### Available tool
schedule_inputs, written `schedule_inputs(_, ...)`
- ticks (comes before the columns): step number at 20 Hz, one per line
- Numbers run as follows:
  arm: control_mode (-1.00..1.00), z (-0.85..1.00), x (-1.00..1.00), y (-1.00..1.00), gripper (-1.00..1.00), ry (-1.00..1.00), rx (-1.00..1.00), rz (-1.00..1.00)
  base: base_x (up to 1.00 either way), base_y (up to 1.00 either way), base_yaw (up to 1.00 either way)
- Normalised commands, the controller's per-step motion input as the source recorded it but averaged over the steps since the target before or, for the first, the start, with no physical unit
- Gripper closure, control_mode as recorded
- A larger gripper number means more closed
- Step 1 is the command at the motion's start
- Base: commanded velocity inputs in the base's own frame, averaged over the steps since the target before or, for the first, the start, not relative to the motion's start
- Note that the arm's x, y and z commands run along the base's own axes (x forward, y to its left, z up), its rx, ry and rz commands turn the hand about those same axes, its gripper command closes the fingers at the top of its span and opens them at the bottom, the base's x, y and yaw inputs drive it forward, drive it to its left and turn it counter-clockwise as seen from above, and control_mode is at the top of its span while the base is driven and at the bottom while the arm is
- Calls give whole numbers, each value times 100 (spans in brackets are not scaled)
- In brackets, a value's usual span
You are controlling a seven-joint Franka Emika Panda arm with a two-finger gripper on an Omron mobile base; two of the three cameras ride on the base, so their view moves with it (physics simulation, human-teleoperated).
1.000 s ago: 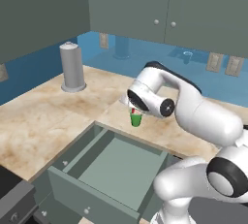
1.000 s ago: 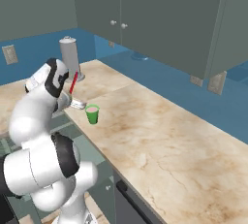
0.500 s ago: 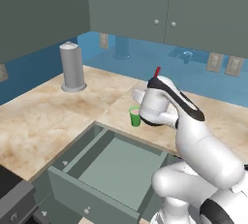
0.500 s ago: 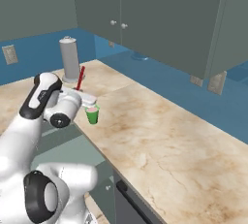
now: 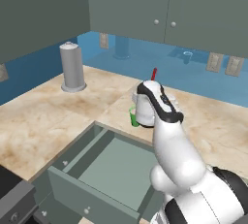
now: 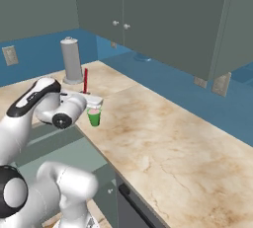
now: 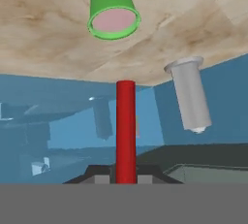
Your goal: Pick up the straw from the left drawer and put it inside the smoothie cup.
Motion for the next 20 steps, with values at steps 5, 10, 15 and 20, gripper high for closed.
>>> schedule_inputs(5,-100,-33,38,0,100,9,-17,-5,0,0,0)
schedule_inputs(10,-100,-25,38,0,100,5,-6,-1,0,0,0)
schedule_inputs(15,-100,-23,41,4,100,1,0,0,0,0,0)
schedule_inputs(20,-100,-33,32,7,100,0,0,0,0,0,0)
